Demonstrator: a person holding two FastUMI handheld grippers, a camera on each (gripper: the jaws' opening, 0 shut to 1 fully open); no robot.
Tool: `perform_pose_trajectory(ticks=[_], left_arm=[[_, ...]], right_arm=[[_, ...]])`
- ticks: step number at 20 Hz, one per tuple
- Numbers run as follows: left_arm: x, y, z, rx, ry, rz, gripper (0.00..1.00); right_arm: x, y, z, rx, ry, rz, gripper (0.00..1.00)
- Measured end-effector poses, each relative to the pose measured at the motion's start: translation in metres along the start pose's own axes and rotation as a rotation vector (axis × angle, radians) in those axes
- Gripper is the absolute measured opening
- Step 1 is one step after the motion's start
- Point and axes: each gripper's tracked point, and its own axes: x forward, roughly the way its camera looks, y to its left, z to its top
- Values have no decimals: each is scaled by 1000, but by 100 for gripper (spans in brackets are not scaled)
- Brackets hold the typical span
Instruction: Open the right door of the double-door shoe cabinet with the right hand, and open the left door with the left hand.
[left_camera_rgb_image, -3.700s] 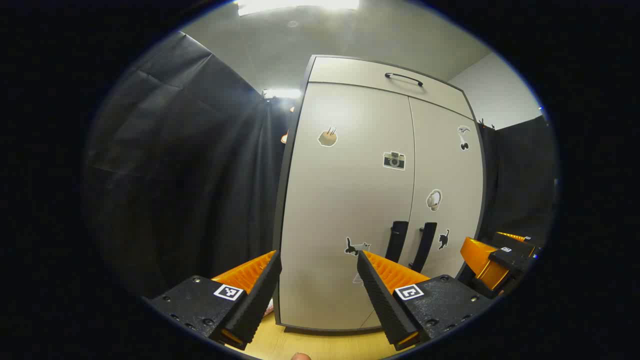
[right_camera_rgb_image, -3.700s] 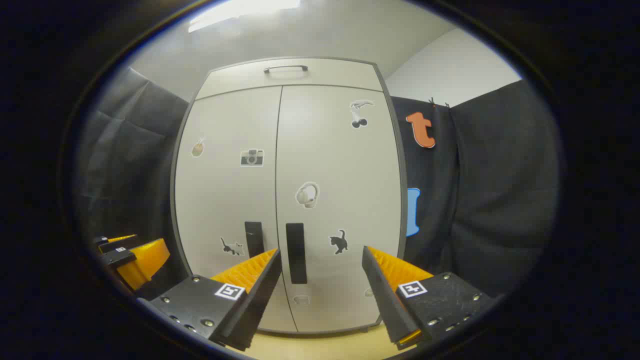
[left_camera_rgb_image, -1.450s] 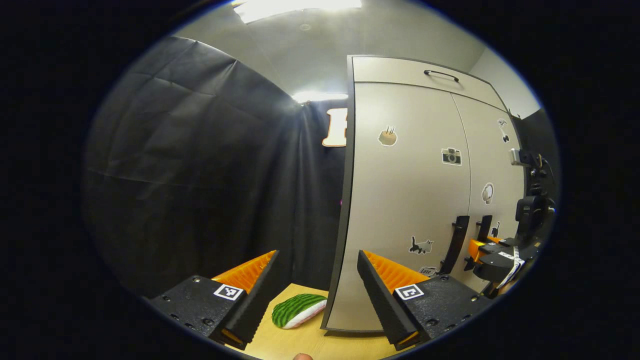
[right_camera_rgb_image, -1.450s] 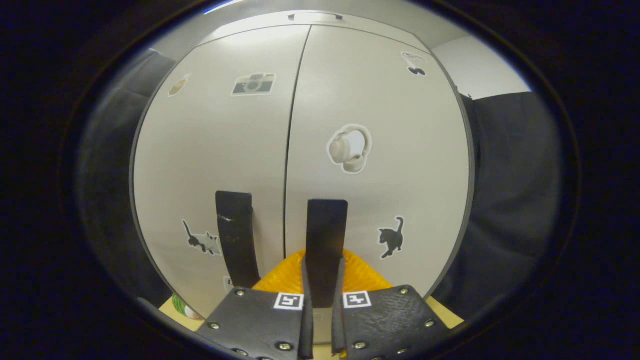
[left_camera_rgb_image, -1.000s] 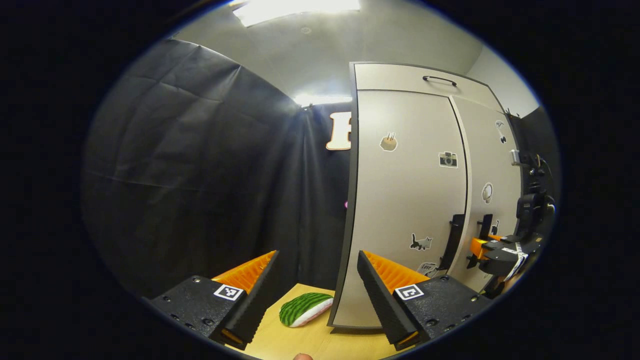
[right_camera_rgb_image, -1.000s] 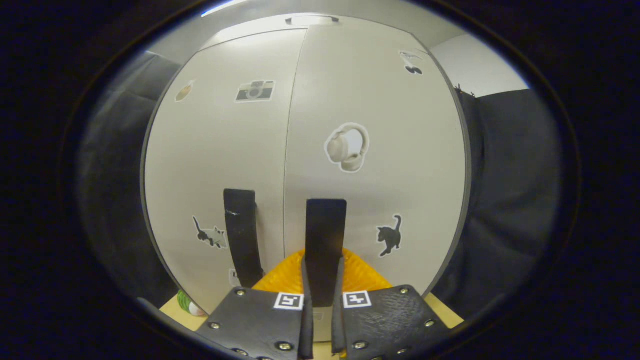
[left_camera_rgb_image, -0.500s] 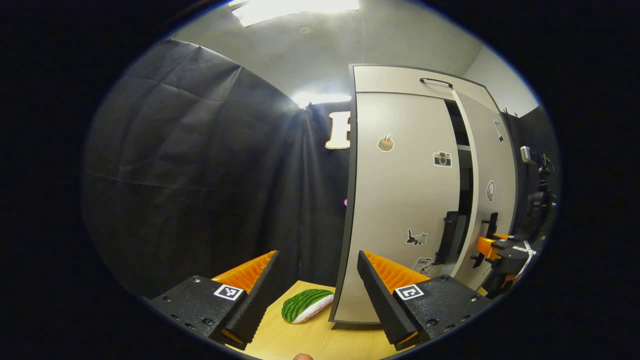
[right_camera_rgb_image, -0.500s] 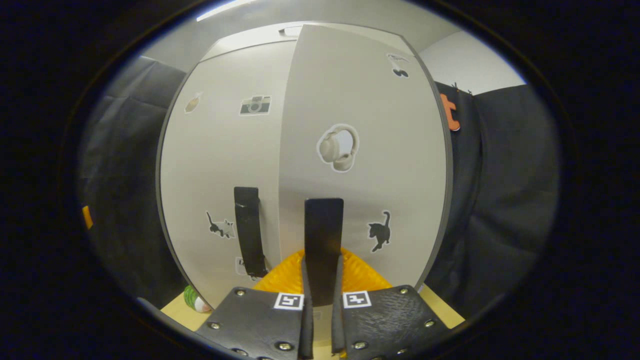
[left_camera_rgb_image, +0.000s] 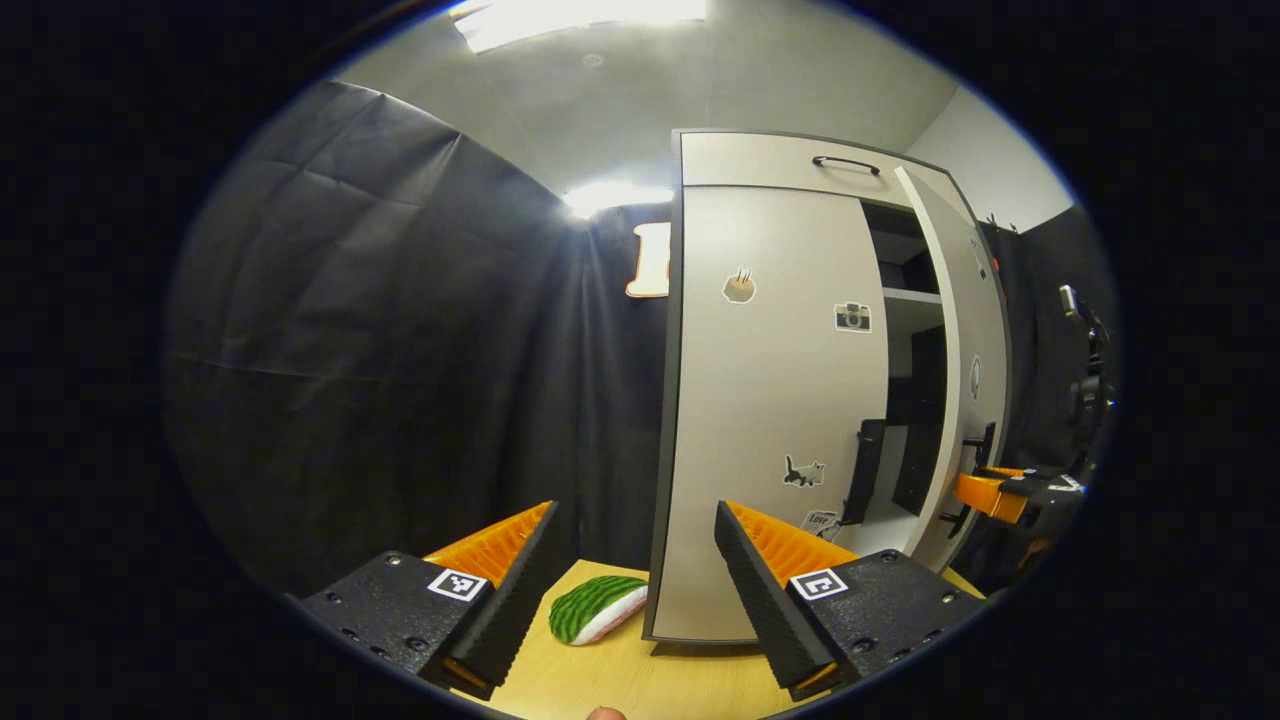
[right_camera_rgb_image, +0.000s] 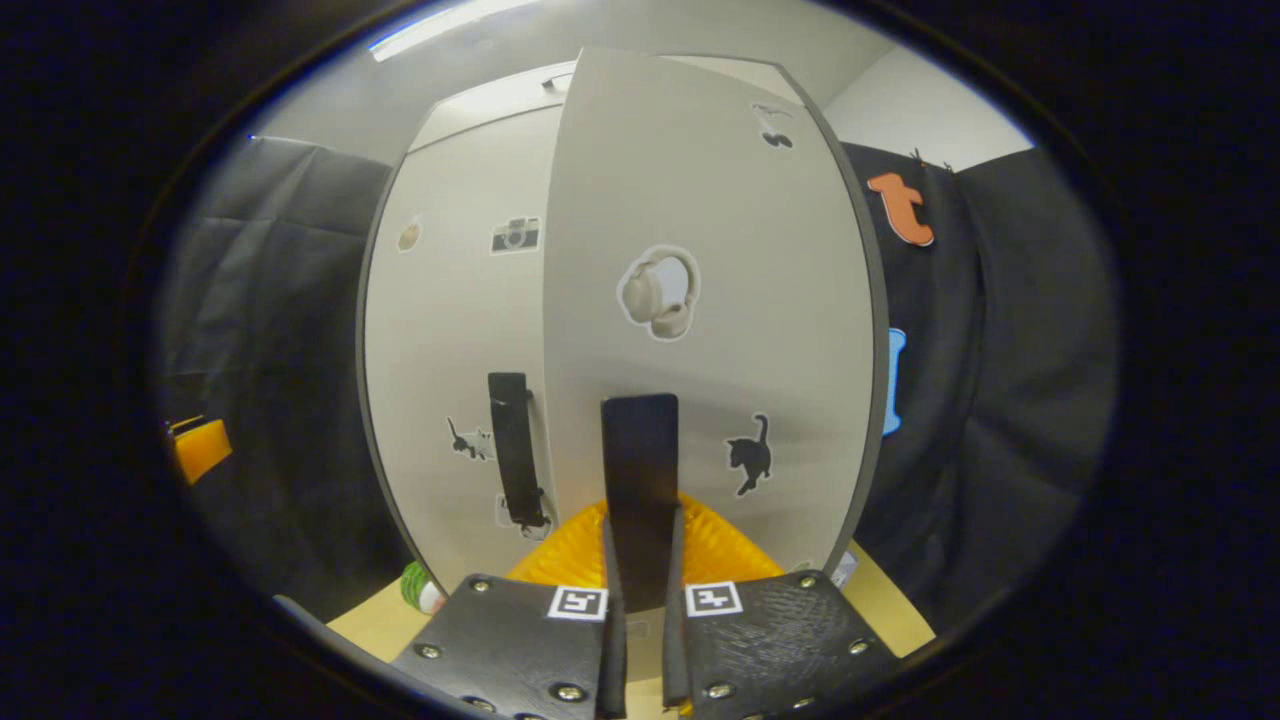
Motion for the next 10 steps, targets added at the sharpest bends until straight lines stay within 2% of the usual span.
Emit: perform_pose_trajectory(ticks=[10], left_arm=[[4, -10, -4, 12, 14, -35, 94]], right_arm=[[-10, -9, 2, -15, 20, 102, 14]])
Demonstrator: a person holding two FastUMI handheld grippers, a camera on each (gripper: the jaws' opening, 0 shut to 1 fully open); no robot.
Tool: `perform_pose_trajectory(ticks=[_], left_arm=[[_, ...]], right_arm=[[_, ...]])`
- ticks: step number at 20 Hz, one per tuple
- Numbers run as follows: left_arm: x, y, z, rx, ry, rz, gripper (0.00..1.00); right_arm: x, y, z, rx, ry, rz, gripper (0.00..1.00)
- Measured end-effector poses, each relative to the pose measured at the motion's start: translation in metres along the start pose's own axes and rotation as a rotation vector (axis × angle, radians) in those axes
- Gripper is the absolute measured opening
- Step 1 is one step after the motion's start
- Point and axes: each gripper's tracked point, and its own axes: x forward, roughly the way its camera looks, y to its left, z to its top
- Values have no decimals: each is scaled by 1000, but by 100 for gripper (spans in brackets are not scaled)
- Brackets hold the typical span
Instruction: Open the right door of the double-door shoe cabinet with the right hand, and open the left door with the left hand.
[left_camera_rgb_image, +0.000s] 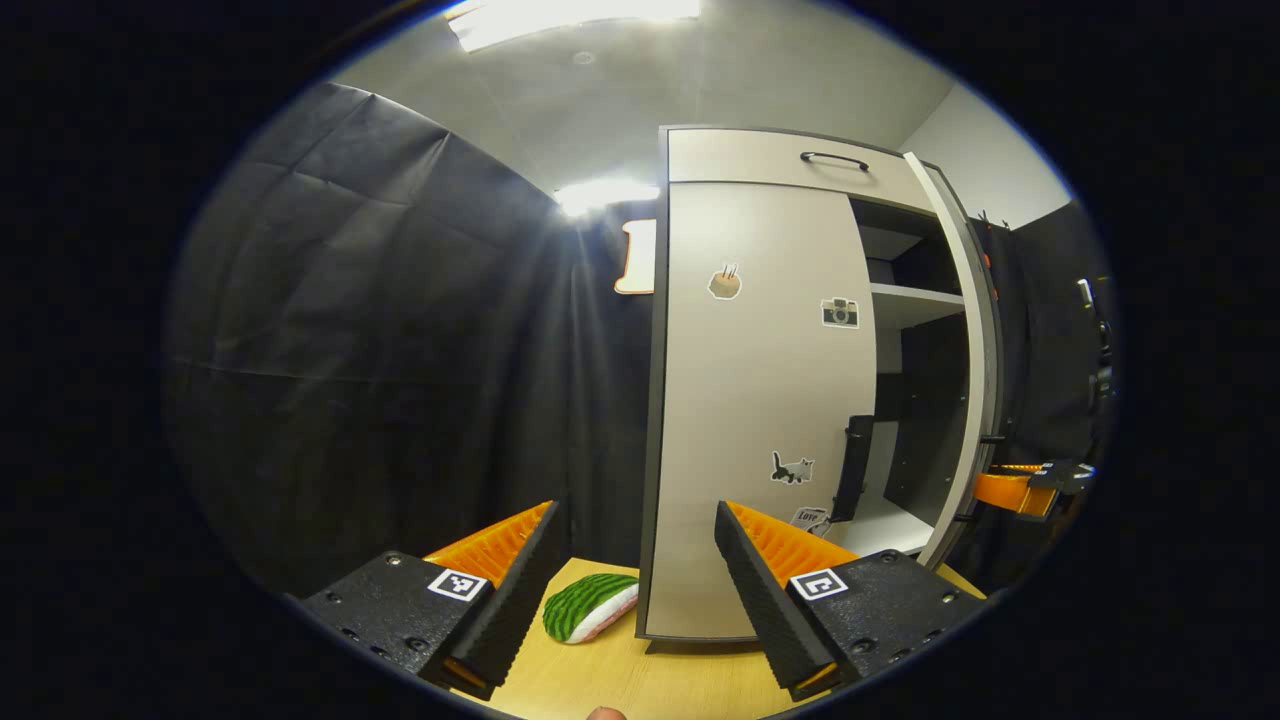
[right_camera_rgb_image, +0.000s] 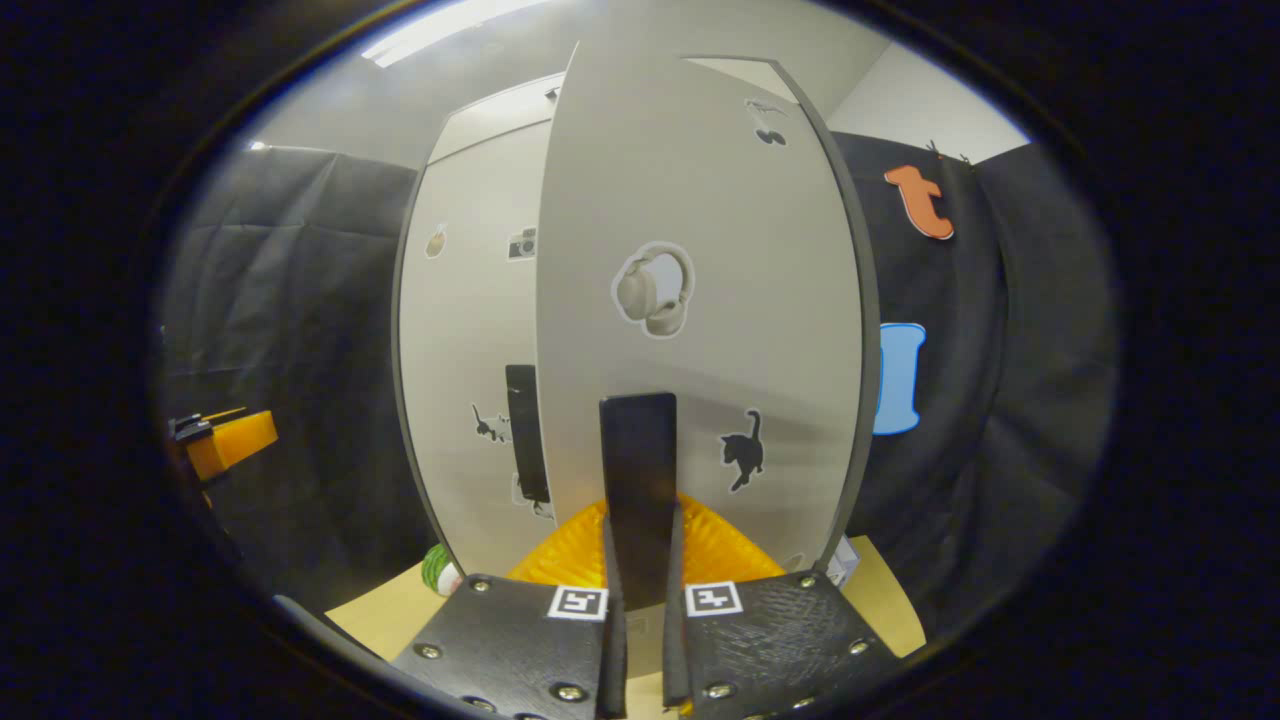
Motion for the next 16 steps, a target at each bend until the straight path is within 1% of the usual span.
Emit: perform_pose_trajectory(ticks=[3, 7, 12, 16], left_arm=[[2, -9, -2, 0, 5, -27, 94], [3, -25, -4, -6, 14, -71, 94], [4, -37, -7, -10, 18, -110, 94], [4, -49, -12, -26, 31, -143, 95]], right_arm=[[-5, -3, 0, -1, -3, 11, 14], [-10, -11, -1, -6, -1, -9, 14], [-19, -22, -1, 5, -4, -58, 14], [-24, -31, -2, 9, -9, -112, 13]])
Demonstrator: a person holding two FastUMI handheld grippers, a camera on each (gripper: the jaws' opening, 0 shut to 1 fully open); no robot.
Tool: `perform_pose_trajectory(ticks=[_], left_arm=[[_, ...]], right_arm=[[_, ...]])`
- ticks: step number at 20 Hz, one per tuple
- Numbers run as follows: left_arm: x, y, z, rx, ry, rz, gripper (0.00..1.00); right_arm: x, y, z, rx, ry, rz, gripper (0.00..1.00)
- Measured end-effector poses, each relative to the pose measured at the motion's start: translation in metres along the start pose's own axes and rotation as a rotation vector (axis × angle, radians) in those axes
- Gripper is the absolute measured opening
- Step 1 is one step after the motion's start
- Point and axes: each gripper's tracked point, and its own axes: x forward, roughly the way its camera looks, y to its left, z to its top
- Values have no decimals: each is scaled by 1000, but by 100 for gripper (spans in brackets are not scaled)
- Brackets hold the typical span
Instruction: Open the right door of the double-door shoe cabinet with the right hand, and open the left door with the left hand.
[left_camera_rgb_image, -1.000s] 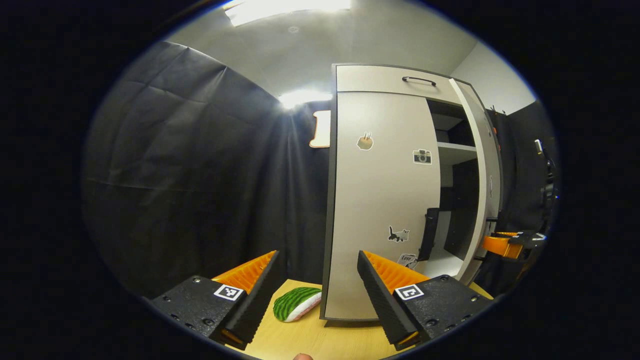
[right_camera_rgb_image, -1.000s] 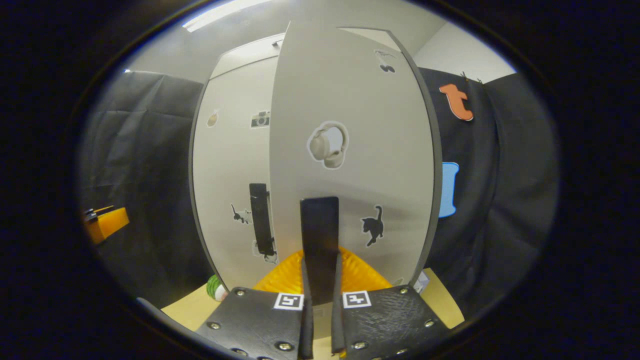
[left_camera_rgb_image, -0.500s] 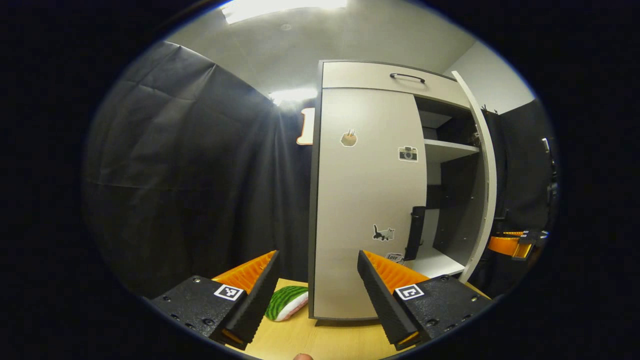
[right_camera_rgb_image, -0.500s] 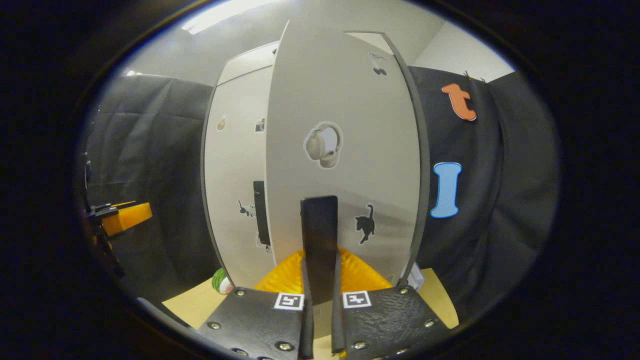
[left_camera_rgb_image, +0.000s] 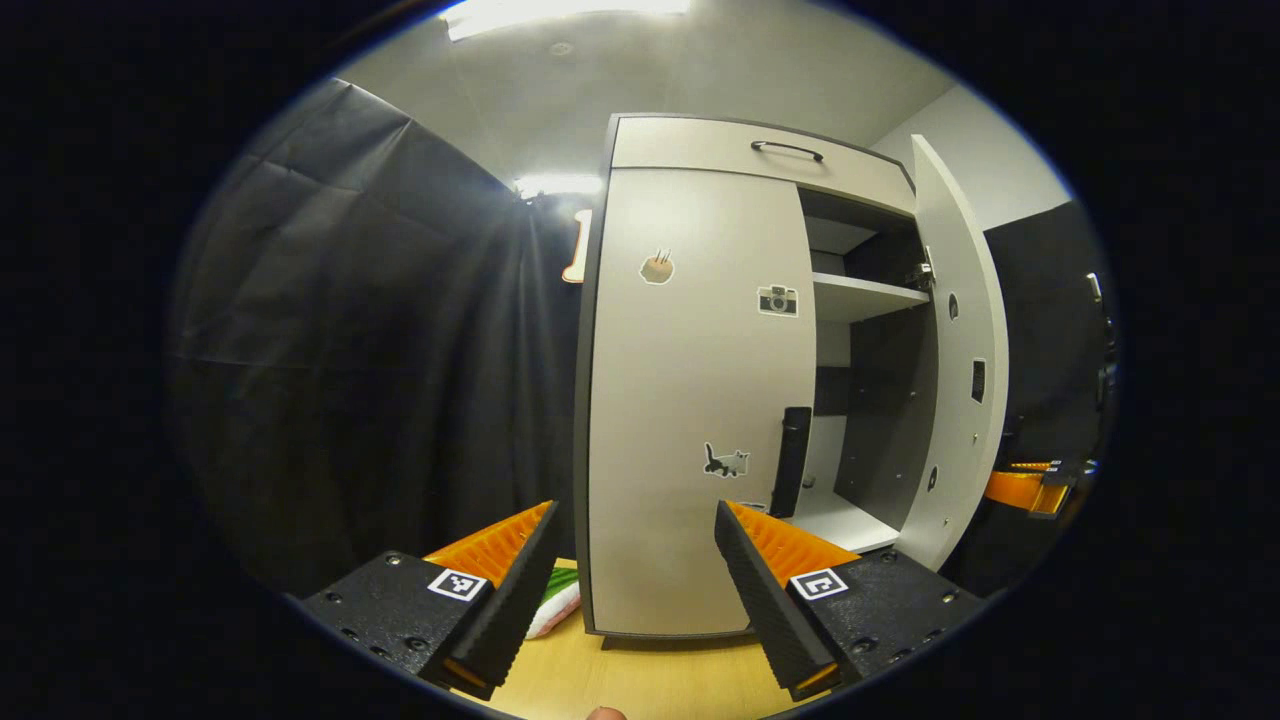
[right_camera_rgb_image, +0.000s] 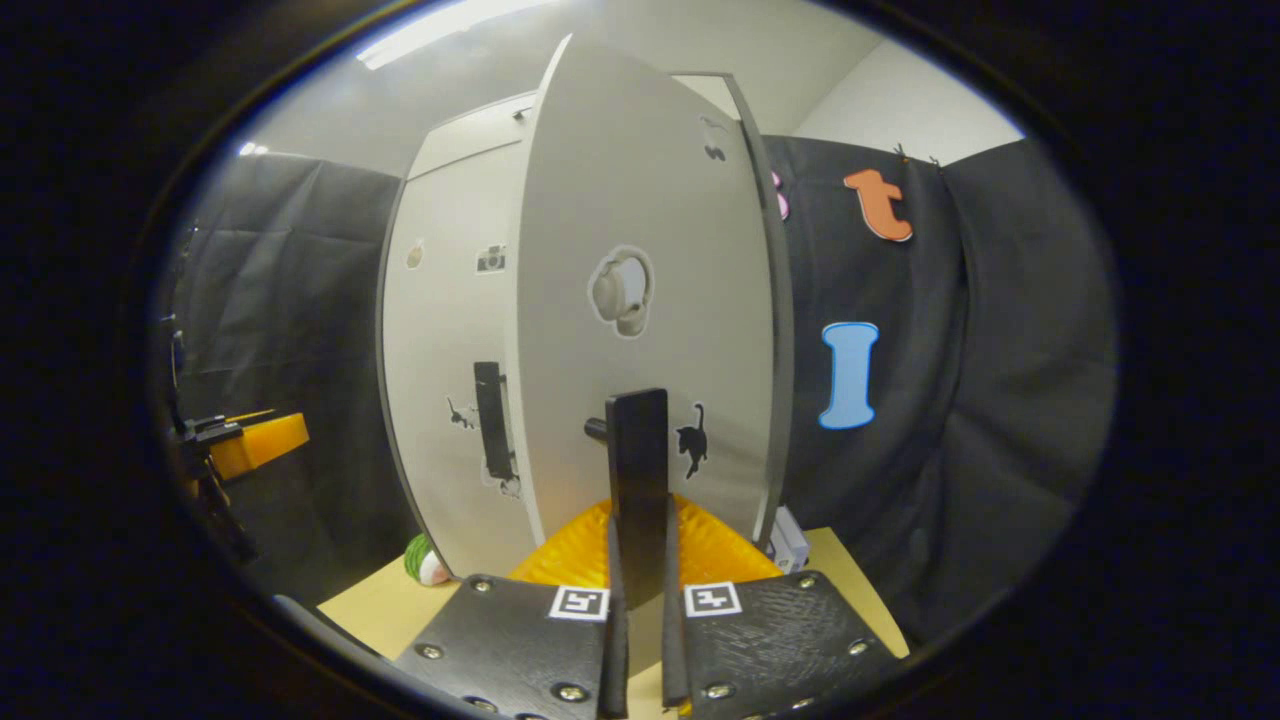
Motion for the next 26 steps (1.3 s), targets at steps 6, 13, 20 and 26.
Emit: perform_pose_trajectory(ticks=[6, 13, 20, 26], left_arm=[[2, -14, -3, -10, 1, -41, 95], [8, -34, -6, -17, 10, -89, 95], [14, -43, -5, -11, 8, -99, 95], [32, -62, -8, -8, 22, -128, 95]], right_arm=[[-12, -22, -1, 13, 1, -89, 13], [-22, -48, -1, -20, 0, -171, 6], [-37, -107, -4, -27, 1, -337, 2], [-53, -137, -3, 33, -29, -361, 1]])
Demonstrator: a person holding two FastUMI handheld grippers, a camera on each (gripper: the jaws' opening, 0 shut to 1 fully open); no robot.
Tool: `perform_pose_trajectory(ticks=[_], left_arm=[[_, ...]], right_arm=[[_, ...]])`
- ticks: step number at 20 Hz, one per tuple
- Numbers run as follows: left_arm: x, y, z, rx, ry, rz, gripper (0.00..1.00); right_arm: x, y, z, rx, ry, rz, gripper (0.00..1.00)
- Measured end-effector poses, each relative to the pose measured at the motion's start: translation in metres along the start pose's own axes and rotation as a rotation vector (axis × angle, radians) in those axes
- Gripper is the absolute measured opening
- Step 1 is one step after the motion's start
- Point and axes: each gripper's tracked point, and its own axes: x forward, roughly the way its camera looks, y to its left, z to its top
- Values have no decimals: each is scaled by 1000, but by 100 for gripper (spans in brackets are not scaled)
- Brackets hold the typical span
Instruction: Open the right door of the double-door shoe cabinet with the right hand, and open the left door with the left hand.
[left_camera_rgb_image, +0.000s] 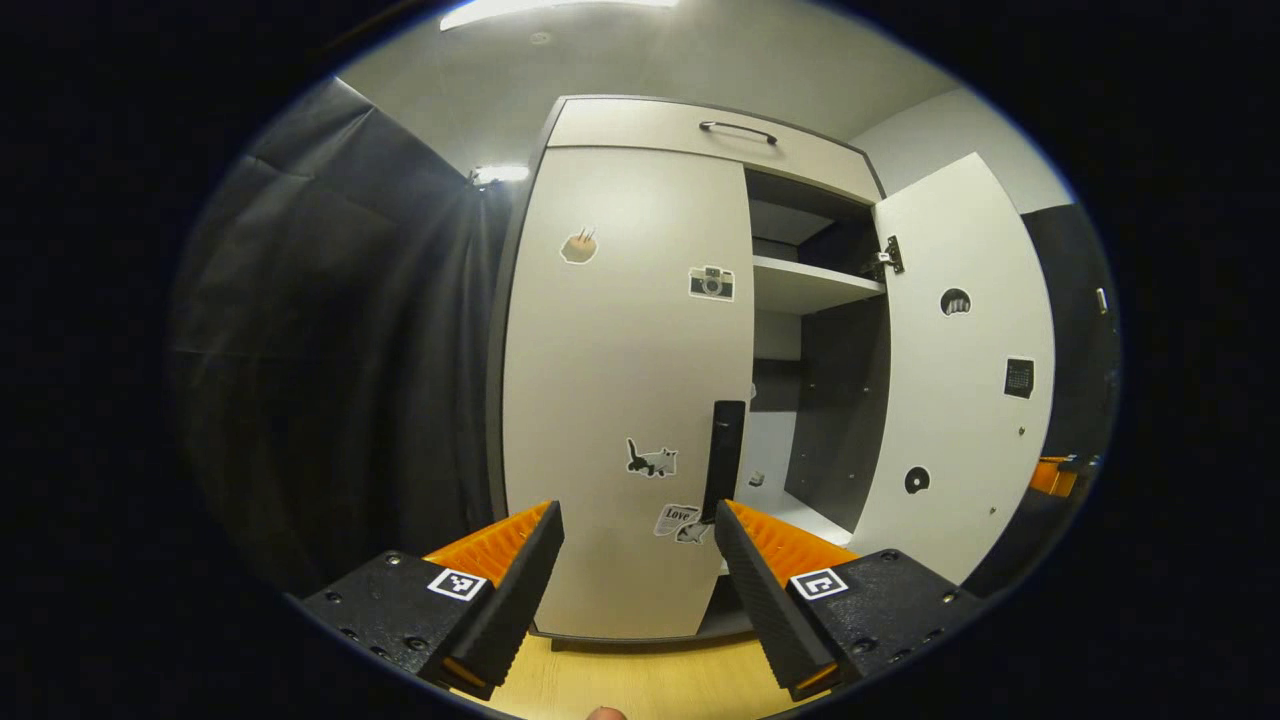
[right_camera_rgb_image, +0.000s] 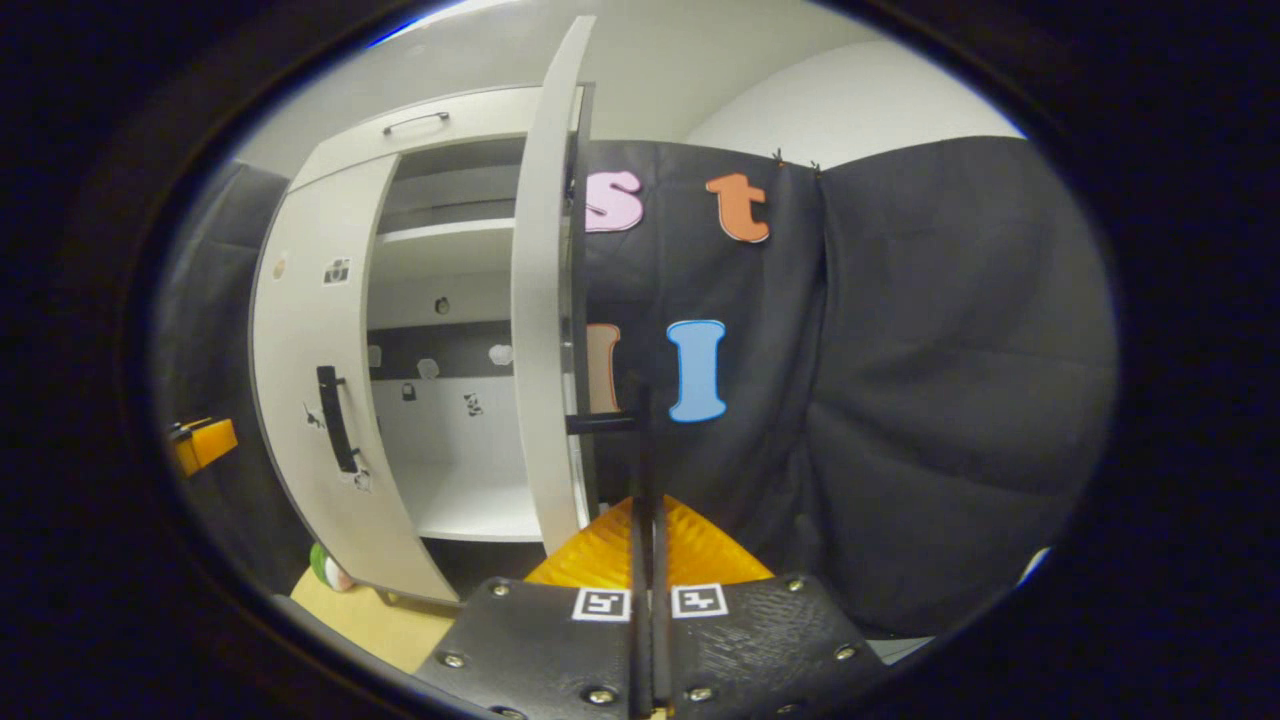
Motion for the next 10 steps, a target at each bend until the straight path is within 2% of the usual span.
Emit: perform_pose_trajectory(ticks=[2, 10], left_arm=[[10, -10, 1, 6, 1, -23, 95], [61, -49, 2, 35, -9, -96, 94]], right_arm=[[-5, 1, 3, 10, -11, 1, 1], [-42, -29, 16, -5, -54, -93, 1]])
